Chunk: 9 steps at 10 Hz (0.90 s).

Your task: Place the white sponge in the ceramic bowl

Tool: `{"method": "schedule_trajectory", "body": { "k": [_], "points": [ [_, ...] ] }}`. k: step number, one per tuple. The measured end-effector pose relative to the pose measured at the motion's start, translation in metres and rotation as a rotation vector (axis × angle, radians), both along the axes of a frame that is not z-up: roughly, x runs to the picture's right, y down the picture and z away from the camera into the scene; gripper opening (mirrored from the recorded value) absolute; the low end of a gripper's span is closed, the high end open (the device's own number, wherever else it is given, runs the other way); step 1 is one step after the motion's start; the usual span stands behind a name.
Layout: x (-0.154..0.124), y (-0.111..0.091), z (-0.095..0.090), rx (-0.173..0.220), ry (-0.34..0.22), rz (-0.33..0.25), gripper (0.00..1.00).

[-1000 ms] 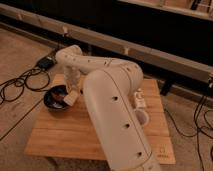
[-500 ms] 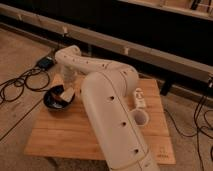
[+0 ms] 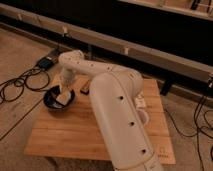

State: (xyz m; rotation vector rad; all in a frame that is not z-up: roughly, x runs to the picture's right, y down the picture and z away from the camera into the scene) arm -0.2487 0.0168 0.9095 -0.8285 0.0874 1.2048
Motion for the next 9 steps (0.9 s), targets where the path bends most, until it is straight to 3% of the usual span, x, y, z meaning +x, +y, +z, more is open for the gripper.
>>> {"method": "schedule_trajectory", "body": {
  "k": [2,7,9],
  "points": [
    [-0.004,0.000,0.000,0.019,-0.054,0.017,0.24],
    [-0.007,0.012,0.003,0.046,-0.121,-0.007,0.75],
    [-0.009,0.013,0.002,0.052,-0.135,-0.016,0.80]
  ]
}}
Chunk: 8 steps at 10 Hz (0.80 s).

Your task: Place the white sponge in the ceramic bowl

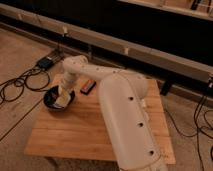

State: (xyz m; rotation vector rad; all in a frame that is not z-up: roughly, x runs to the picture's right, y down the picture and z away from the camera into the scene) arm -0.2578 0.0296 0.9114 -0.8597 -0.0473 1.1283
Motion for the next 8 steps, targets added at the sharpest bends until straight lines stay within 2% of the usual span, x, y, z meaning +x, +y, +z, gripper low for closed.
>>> {"method": "schedule_trajectory", "body": {
  "k": [3,8],
  "points": [
    [-0.007,-0.003,-0.004,0.019,-0.024,-0.016,0.80],
    [-0.006,-0.018,-0.016,0.034,-0.075,0.018,0.80]
  ]
}}
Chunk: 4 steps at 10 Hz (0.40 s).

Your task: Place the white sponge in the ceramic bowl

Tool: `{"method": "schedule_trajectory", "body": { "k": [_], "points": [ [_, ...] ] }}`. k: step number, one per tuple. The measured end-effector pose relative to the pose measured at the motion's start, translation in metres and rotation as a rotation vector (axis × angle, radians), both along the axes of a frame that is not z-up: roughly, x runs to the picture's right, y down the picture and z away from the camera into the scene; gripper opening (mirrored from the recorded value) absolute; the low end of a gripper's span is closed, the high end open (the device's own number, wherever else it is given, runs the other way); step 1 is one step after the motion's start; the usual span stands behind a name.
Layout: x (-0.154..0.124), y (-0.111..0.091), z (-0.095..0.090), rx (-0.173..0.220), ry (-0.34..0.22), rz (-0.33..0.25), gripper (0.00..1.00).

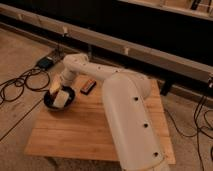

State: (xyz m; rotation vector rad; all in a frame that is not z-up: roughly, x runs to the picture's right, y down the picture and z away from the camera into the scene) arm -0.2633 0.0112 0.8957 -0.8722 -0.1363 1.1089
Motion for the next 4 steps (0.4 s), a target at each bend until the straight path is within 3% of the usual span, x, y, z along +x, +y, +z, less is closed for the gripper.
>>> {"method": "schedule_trajectory", "body": {
  "k": [4],
  "points": [
    [-0.0019,0.0001,-0.0009,0.000,-0.003,0.000,0.80]
  ]
}}
